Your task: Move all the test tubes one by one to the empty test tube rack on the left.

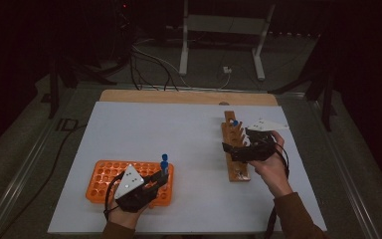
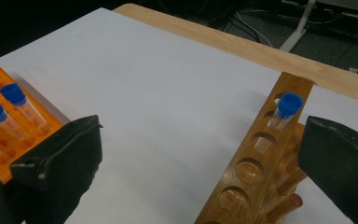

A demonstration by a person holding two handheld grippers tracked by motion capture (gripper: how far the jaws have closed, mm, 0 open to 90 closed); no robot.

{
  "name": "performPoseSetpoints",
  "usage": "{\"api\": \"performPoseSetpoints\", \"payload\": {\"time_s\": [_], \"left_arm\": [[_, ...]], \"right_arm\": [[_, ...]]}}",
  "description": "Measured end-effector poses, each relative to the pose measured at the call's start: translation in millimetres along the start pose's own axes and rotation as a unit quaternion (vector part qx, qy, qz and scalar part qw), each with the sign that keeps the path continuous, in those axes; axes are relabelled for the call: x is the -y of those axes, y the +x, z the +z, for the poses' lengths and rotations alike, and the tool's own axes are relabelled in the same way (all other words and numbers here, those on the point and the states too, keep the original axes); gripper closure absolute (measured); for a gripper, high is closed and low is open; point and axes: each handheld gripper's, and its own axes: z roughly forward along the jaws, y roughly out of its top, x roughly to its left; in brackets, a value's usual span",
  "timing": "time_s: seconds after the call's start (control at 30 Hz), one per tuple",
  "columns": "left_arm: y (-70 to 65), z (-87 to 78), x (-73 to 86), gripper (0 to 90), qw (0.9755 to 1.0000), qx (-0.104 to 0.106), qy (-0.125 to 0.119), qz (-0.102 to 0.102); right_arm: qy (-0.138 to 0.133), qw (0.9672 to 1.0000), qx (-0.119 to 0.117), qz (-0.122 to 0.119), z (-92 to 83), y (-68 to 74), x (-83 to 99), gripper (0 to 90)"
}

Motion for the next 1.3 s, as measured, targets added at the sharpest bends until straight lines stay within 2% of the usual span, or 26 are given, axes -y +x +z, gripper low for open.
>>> {"api": "performPoseSetpoints", "payload": {"time_s": [0.17, 0.37, 0.57, 0.8, 1.03, 1.3], "left_arm": [[0.3, 5.9, 7.1, 77.2, 0.9999, -0.001, 0.007, 0.011], [0.4, 9.8, 12.8, 77.2, 0.9993, -0.009, 0.029, 0.02], [0.7, 11.6, 18.3, 77.2, 0.9984, -0.013, 0.051, 0.019], [-1.1, 15.8, 23.8, 77.3, 0.9959, -0.018, 0.083, 0.032], [-1.5, 15.6, 25.0, 77.5, 0.9946, -0.023, 0.095, 0.035], [-5.2, 20.1, 27.8, 77.8, 0.9913, -0.032, 0.118, 0.05]], "right_arm": [[0.0, 1.0, -0.002, 0.0, 0.4, 0.8, 0.0, 0.4], [0.0, 1.0, -0.003, 0.0, 0.3, 0.6, 0.6, 0.4], [0.002, 1.0, -0.004, 0.001, 0.7, -0.3, 2.8, 0.4], [0.005, 1.0, -0.007, 0.003, 2.7, 0.4, 5.1, 0.4], [0.006, 0.9999, -0.01, 0.003, 4.4, 1.5, 7.4, 0.4], [0.009, 0.9999, -0.014, 0.003, 7.9, 3.8, 9.3, 0.4]]}}
